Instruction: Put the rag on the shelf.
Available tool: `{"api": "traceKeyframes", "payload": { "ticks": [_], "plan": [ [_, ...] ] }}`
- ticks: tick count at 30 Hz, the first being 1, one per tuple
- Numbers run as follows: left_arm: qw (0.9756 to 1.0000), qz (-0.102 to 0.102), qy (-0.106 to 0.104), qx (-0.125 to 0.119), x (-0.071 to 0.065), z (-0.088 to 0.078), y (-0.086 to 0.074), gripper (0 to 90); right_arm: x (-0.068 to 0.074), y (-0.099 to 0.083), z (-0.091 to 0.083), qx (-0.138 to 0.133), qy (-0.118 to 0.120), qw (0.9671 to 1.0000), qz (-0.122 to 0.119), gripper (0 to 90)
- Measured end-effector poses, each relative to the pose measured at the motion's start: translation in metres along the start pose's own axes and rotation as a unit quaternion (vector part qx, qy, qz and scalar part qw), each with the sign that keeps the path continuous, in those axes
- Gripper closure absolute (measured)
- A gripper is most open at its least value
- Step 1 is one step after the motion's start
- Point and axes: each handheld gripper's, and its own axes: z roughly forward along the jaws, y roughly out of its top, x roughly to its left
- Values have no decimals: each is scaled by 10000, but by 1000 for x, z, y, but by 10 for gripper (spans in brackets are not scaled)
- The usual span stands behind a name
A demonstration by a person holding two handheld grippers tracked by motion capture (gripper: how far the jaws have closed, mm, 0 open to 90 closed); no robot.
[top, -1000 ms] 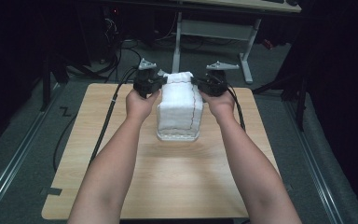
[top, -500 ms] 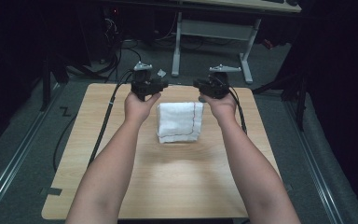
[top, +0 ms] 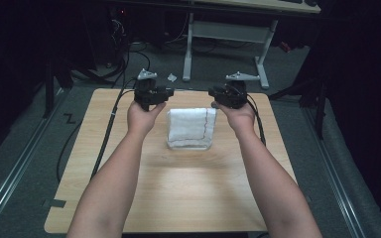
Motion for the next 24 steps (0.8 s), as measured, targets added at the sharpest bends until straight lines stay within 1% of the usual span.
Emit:
{"api": "traceKeyframes", "payload": {
  "ticks": [4,7,8,9,10,11,12,13,14,15,16,18,22,24],
  "plan": [
    [10000,-24,50,-55,3,-11,-4,585,-2,-4,-8,-70,-70,9999,28,662],
    [9999,67,97,-86,3,-21,-8,584,-2,-8,-17,-141,-130,9998,19,632],
    [9999,67,97,-86,3,-21,-8,583,-2,-9,-20,-165,-156,9997,-11,618],
    [9998,119,124,-81,3,-29,-13,582,-2,-10,-24,-174,-181,9997,-38,601],
    [9997,175,123,-103,2,-34,-16,581,-1,-12,-28,-212,-228,9995,-91,592],
    [9997,227,114,-70,1,-38,-19,577,0,-14,-33,-262,-242,9993,-140,585],
    [9997,227,114,-70,1,-38,-19,573,0,-17,-38,-287,-227,9992,-134,576],
    [9995,267,113,-99,1,-47,-29,573,1,-20,-43,-303,-250,9991,-170,570],
    [9995,271,122,-113,1,-51,-35,573,2,-24,-48,-321,-266,9990,-184,566],
    [9995,271,122,-113,1,-51,-35,573,3,-29,-53,-331,-281,9988,-223,563],
    [9996,246,118,-104,1,-61,-48,572,5,-34,-58,-352,-302,9986,-270,560],
    [9997,221,81,-105,1,-70,-63,571,8,-44,-68,-392,-337,9981,-340,557],
    [9996,261,47,-54,-7,-91,-100,569,17,-66,-83,-359,-385,9976,-440,543],
    [9996,269,-67,-20,-12,-104,-121,563,23,-80,-90,-334,-378,9975,-498,540]
  ]
}}
